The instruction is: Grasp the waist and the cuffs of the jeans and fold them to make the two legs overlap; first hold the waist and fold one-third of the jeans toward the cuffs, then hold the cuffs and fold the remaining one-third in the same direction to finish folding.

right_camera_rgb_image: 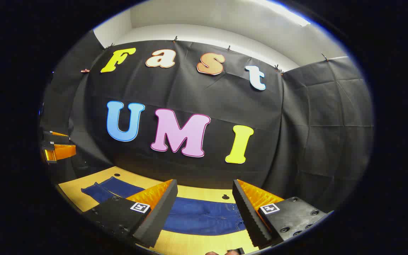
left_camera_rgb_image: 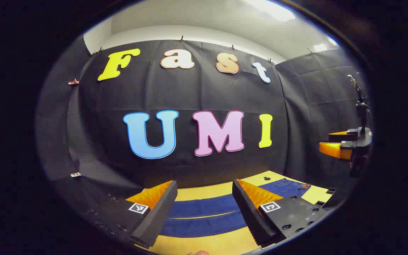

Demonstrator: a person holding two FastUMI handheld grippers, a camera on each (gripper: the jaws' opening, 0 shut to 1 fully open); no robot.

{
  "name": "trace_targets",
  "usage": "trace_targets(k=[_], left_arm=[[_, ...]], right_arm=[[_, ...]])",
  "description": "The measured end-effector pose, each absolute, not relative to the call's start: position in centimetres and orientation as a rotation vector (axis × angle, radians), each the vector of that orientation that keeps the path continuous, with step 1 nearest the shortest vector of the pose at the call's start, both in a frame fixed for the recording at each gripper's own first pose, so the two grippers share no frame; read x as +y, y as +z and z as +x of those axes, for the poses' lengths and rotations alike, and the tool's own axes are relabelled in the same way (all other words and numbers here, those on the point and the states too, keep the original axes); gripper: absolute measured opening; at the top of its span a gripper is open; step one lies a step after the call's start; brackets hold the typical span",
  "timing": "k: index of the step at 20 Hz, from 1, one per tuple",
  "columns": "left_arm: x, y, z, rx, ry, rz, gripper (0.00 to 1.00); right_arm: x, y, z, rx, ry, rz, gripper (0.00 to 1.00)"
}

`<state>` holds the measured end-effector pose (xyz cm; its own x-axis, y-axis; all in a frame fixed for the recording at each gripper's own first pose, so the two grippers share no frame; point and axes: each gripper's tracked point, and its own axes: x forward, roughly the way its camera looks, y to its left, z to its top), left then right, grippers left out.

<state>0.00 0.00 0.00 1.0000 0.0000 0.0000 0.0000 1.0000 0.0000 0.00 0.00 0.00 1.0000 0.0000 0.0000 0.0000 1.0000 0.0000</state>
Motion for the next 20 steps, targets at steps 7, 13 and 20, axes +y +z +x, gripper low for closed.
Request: trace_targets(k=[7,13,20], left_arm=[[-0.2,0.4,0.6,-0.024,-0.044,0.025,0.99],[0.2,0.6,0.4,-0.036,-0.063,0.019,0.99],[1.7,0.5,-0.5,-0.041,-0.05,0.066,0.94]], right_arm=[[-1.7,0.6,-1.1,-0.006,-0.056,-0.075,0.96],[-1.7,0.2,-1.6,0.008,-0.077,-0.075,0.96],[-1.9,0.8,-1.2,-0.018,-0.097,-0.143,0.96]])
